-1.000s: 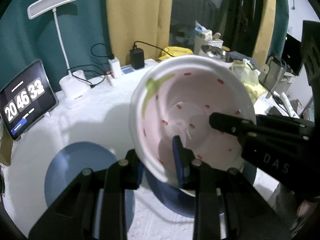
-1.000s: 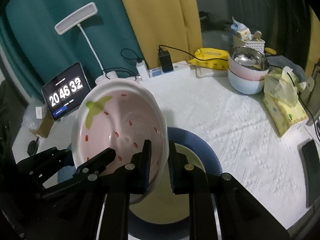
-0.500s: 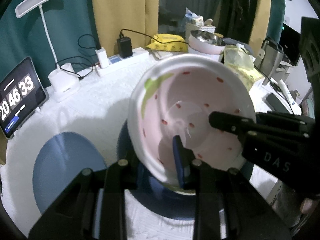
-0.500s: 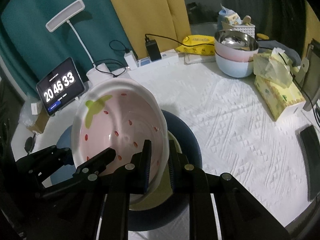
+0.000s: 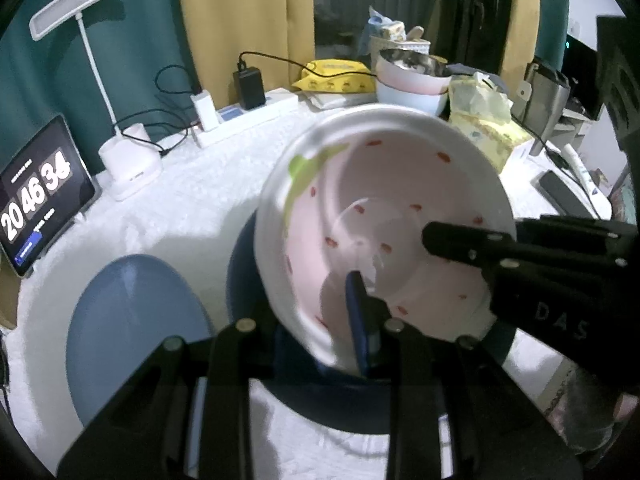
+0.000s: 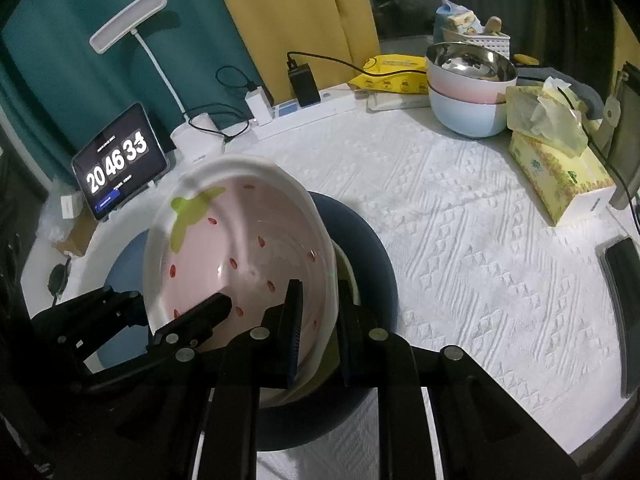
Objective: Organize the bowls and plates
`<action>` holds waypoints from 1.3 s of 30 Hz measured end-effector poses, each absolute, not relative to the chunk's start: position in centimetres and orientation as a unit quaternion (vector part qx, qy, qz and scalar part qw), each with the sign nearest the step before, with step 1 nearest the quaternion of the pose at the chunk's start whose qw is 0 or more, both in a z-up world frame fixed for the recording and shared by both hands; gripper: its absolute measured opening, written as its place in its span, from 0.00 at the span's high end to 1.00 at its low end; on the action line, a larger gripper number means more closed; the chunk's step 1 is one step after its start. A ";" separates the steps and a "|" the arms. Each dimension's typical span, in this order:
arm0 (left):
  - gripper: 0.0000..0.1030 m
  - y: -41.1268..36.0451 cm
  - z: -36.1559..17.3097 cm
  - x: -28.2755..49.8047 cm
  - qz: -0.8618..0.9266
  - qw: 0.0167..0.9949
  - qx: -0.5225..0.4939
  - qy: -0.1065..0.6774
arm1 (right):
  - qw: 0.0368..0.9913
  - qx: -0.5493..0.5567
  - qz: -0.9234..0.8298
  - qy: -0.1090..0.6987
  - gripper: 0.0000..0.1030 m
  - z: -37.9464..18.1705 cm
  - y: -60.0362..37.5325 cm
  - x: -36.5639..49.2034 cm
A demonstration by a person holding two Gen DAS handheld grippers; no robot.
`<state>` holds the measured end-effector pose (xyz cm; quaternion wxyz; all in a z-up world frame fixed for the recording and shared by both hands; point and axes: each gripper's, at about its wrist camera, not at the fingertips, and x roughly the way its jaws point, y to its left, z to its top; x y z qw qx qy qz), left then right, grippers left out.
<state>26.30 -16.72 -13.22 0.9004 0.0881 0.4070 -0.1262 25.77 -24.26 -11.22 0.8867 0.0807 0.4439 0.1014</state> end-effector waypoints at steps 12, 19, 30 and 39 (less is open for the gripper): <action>0.72 -16.2 -14.0 26.4 -0.117 0.897 0.090 0.416 | 0.893 0.061 0.087 0.437 0.83 -11.4 -23.8 25.7; 0.71 -15.9 -13.7 26.1 -0.123 0.899 0.082 0.412 | 0.892 0.059 0.088 0.440 0.82 -11.4 -23.7 25.7; 0.71 -15.2 -13.2 26.0 -0.127 0.903 0.072 0.403 | 0.899 0.030 0.087 0.429 0.70 -10.8 -22.9 25.2; 0.71 -14.9 -13.2 26.0 -0.132 0.904 0.065 0.402 | 0.915 0.011 0.065 0.399 0.52 -8.8 -23.3 24.4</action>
